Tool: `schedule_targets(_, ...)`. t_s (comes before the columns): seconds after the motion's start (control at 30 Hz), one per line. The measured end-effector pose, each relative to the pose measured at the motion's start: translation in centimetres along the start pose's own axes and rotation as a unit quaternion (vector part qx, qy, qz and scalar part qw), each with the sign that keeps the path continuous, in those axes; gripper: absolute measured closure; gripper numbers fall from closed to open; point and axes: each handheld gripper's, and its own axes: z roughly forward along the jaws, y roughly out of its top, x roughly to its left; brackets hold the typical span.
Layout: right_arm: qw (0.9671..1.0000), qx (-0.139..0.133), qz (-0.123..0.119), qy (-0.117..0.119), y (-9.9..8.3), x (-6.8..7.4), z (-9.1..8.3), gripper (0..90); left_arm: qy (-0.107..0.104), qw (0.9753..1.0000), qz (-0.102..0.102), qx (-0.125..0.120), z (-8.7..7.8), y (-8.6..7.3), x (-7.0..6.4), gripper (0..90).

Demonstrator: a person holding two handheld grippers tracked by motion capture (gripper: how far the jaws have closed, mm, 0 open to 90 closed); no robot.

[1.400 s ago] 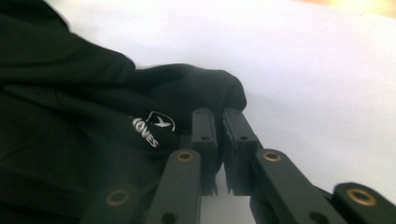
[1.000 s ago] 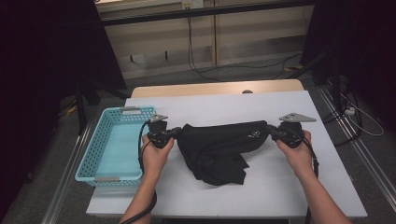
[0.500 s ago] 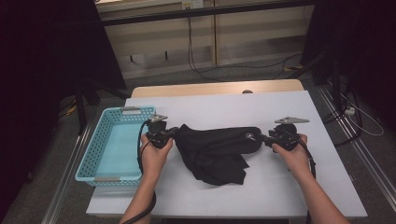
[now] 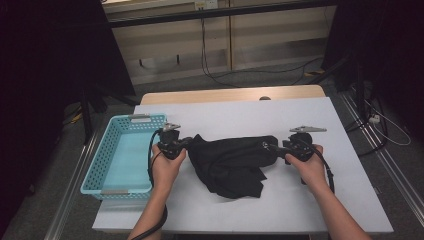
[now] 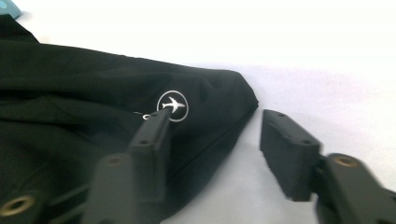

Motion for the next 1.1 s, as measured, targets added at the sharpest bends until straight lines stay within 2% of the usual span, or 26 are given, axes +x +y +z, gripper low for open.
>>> schedule_targets(0.07,0.9999,0.012,0.001,0.008,-0.2,0.1,0.4,45.4,-0.001,1.0,0.005,0.003,0.1,0.0,0.0,88.4)
schedule_targets(0.1,0.9998,0.018,-0.001,0.009,-0.2,0.2,0.5,50.0,-0.001,1.0,0.001,0.0,0.2,0.0,-0.1,88.4)
schedule_targets(0.13,0.9998,0.018,-0.001,0.009,-0.2,0.2,0.5,50.0,-0.001,1.0,0.001,0.0,0.2,0.0,-0.1,88.4)
schedule_targets(0.17,0.9995,0.03,-0.007,0.006,-0.4,0.4,0.8,62.3,-0.004,1.0,0.001,0.002,0.2,-0.1,-0.2,88.4)
schedule_targets(0.2,0.9995,0.03,-0.007,0.006,-0.4,0.4,0.8,62.3,-0.004,1.0,0.001,0.002,0.2,-0.1,-0.2,88.3)
schedule_targets(0.23,0.9993,0.033,-0.015,0.012,-0.5,0.4,0.8,80.3,-0.005,1.0,0.001,0.005,0.3,-0.1,-0.2,88.3)
schedule_targets(0.27,0.9992,0.033,-0.02,0.009,-0.5,0.4,0.7,83.5,-0.006,1.0,-0.002,0.004,0.4,-0.2,-0.3,88.3)
schedule_targets(0.33,0.9992,0.033,-0.024,0.004,-0.4,0.2,0.5,84.2,-0.005,1.0,0.001,0.005,0.5,-0.3,-0.3,88.3)
schedule_targets(0.37,0.9996,0.023,-0.012,-0.007,-0.3,-0.4,-0.2,85.1,-0.008,0.9999,0.002,0.009,0.6,-0.4,-0.4,88.3)
schedule_targets(0.53,0.9991,0.022,-0.012,-0.035,-0.5,-2.3,-2.0,85.4,-0.018,0.9996,0.002,0.022,1.3,-0.7,-0.9,87.2)
schedule_targets(0.6,0.9993,0.018,-0.006,-0.033,-0.6,-2.5,-2.2,85.3,-0.015,0.9996,0.007,0.021,1.4,-0.7,-1.0,84.3)
schedule_targets(0.63,0.9994,0.016,-0.006,-0.029,-0.8,-2.7,-2.3,85.2,-0.014,0.9996,0.007,0.023,1.7,-0.6,-1.0,66.2)
schedule_targets(0.7,0.9993,0.019,-0.008,-0.031,-0.9,-2.6,-2.3,85.1,-0.012,0.9998,0.0,0.015,1.8,-0.5,-1.1,51.2)
schedule_targets(0.8,0.999,0.022,-0.018,-0.034,-1.0,-2.3,-2.0,84.8,-0.014,0.9998,-0.001,0.011,2.3,-0.2,-1.0,44.0)
schedule_targets(0.87,0.9989,0.022,-0.021,-0.036,-1.0,-2.2,-2.0,84.7,-0.015,0.9998,-0.003,0.012,2.6,-0.1,-0.9,42.6)
schedule_targets(0.93,0.9987,0.025,-0.026,-0.035,-1.2,-2.1,-1.9,84.6,-0.015,0.9994,-0.015,0.027,3.4,-0.2,-0.9,39.2)
schedule_targets(0.97,0.9987,0.024,-0.027,-0.035,-1.2,-2.0,-1.9,84.6,-0.014,0.9992,-0.013,0.036,3.7,-0.2,-0.9,40.9)
schedule_targets(1.1,0.9988,0.024,-0.025,-0.034,-1.3,-2.1,-2.0,84.5,-0.005,0.9989,0.001,0.047,4.3,-0.7,-1.1,44.2)
